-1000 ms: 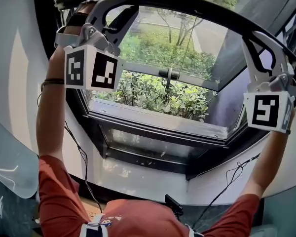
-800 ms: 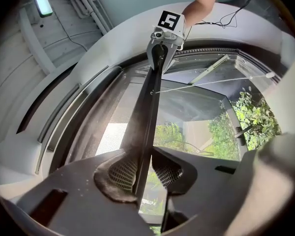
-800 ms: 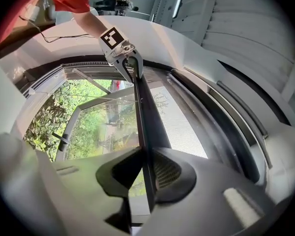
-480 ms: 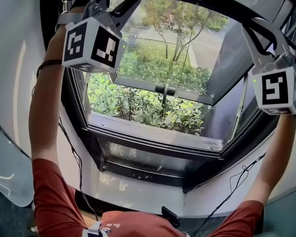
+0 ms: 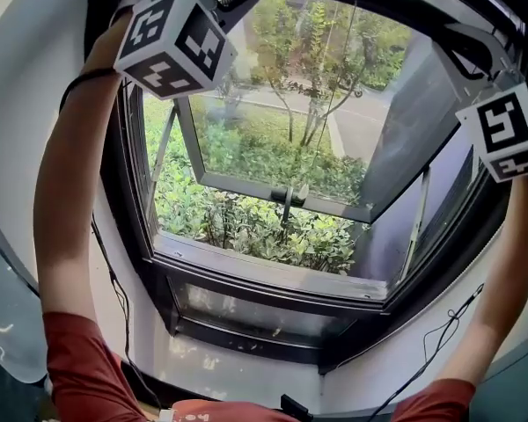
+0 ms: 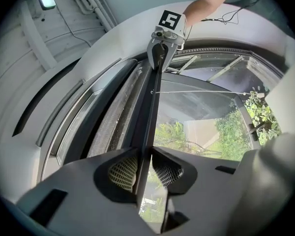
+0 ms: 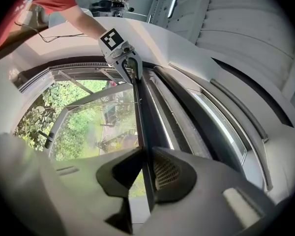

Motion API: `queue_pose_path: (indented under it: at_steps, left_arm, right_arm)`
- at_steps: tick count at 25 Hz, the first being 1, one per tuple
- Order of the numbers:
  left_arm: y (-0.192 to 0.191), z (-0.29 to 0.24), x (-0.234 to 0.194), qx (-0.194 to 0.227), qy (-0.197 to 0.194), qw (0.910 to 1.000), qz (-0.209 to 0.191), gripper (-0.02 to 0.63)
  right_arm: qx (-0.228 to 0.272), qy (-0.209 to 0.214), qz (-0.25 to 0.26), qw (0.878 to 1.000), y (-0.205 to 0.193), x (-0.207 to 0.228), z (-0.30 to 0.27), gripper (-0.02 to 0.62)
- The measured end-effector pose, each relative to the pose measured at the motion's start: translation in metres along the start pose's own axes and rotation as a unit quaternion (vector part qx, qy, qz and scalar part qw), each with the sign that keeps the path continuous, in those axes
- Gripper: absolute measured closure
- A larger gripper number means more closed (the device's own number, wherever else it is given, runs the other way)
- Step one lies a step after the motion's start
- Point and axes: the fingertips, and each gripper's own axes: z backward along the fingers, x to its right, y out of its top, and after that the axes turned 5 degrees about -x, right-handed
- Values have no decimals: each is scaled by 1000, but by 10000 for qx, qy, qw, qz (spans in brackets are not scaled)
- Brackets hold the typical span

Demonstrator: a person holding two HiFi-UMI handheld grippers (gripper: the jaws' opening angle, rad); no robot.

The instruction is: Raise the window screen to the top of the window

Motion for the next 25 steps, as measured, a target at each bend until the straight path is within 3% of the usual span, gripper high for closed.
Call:
queue_pose_path:
  at_steps: [7,20,25]
  left_arm:
    - [5,-18,-35,-93,-15,9999,-48,514]
    - [16,-38,-89,-196,864,9955,-332,517]
    - [16,-40,-101,-242,1044,9940,-229,518]
  right_arm:
    - [-164,-31,-73,9998,2,37,-13,523]
    - [-326,-450,-216,9982,10,95,-30,521]
    - [-377,-720,-196,9965,14,108,-34,522]
